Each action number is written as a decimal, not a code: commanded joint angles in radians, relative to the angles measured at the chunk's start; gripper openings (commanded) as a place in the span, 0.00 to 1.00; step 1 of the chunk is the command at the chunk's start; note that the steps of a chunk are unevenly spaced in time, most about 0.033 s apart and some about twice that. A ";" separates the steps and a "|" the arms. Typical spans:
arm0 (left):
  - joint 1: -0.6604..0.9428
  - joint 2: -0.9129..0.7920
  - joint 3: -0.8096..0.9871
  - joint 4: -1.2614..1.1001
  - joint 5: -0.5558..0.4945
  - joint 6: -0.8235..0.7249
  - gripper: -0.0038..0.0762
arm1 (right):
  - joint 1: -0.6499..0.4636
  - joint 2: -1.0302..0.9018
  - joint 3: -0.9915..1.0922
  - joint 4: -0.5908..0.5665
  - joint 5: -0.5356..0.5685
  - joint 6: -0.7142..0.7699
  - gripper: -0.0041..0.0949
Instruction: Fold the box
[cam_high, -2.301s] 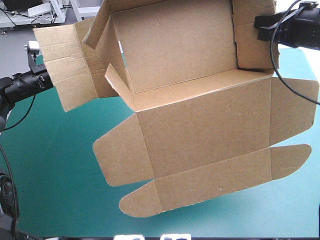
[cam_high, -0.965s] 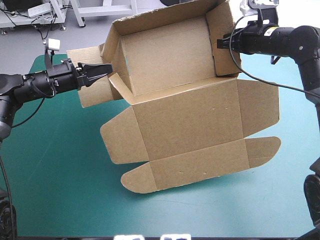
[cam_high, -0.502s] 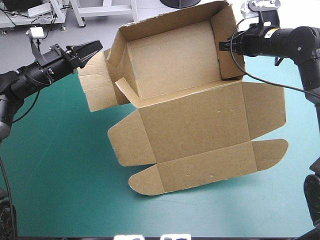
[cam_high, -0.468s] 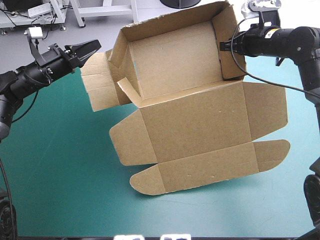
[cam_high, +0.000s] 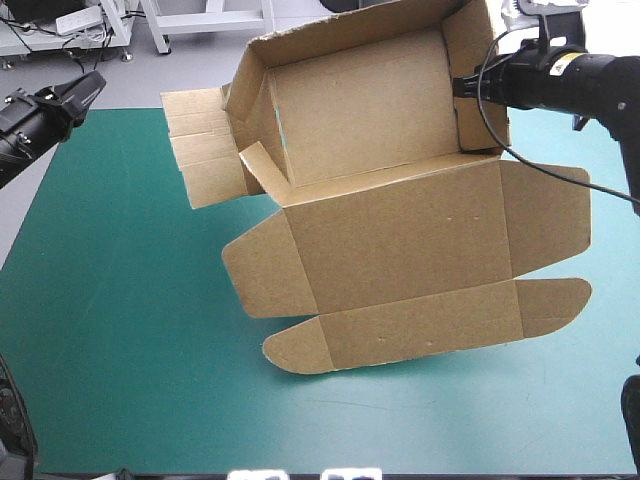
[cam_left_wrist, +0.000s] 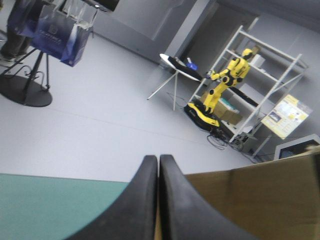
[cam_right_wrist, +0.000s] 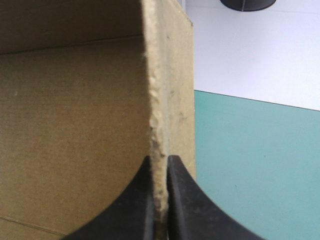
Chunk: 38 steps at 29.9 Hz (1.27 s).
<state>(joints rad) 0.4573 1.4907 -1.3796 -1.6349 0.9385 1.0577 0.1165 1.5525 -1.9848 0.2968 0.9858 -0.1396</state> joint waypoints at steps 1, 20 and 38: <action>0.034 0.002 -0.030 -0.014 0.043 -0.011 0.04 | -0.002 -0.098 -0.054 0.035 -0.072 0.014 0.04; -0.066 0.096 -0.030 0.055 0.257 -0.011 0.04 | -0.002 -0.250 -0.102 0.152 -0.028 0.014 0.04; -0.163 0.019 -0.030 0.009 0.367 -0.094 0.04 | -0.002 -0.143 -0.098 0.171 -0.034 -0.004 0.04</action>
<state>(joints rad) 0.3030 1.5718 -1.3796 -1.5439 1.2027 0.9955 0.1165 1.4102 -2.0581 0.4148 1.0542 -0.1448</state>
